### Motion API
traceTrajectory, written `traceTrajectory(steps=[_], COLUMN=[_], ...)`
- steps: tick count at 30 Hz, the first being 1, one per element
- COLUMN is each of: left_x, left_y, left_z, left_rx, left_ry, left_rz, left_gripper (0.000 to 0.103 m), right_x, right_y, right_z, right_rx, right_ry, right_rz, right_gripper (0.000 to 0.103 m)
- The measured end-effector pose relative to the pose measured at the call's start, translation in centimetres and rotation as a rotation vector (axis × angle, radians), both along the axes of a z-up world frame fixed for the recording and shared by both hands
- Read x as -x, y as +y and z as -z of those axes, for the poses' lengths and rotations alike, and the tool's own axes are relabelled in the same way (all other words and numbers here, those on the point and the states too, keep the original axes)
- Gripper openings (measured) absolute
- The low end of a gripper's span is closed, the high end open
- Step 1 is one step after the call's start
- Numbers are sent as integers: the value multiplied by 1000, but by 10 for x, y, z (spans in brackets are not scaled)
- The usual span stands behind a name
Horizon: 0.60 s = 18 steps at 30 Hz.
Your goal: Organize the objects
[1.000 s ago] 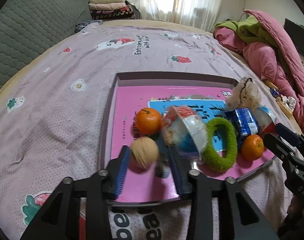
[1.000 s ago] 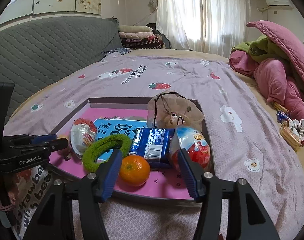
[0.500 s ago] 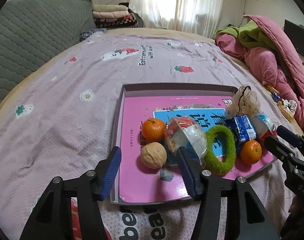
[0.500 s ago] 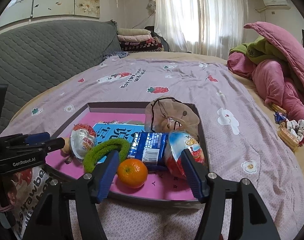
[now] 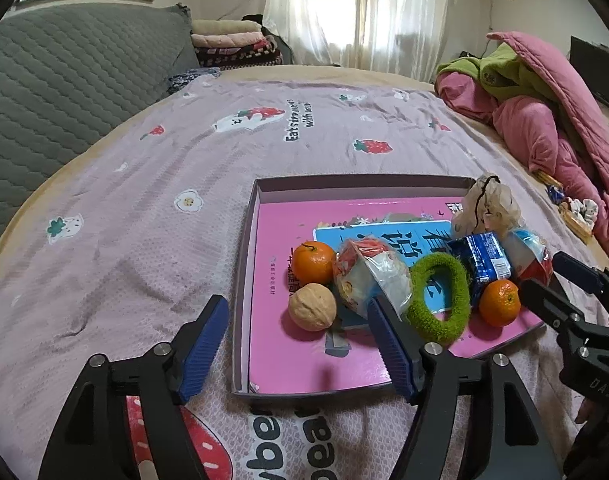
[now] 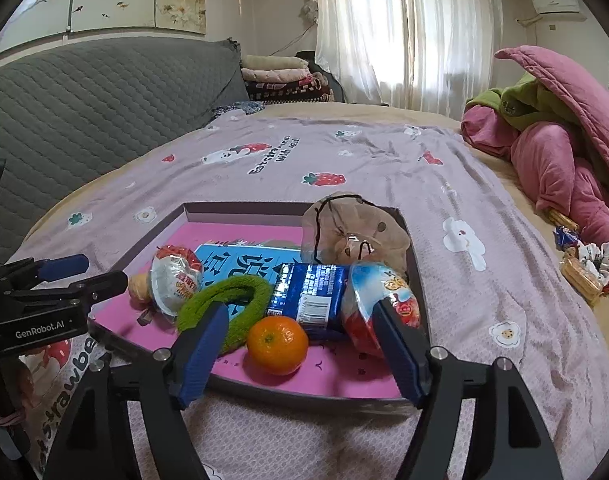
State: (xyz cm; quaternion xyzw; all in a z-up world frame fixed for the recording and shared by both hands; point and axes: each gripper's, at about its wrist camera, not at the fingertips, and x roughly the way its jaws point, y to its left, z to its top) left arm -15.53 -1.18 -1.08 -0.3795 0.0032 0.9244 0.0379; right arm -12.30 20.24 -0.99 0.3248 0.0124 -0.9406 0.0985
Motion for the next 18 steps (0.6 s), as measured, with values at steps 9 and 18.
traceTrajectory(steps=[9,18], left_x=[-12,-32], left_y=[2,-2], left_z=[-7,-26], left_rx=[17,30], left_ry=[3,13], left_rz=[-18,-69], left_gripper=[79,80], right_x=[-5,-21], right_y=[-2,-4], right_z=[0,-29], right_rx=[1,11], right_ry=[-23,18], right_rz=[-10,-4], right_gripper=[79,84])
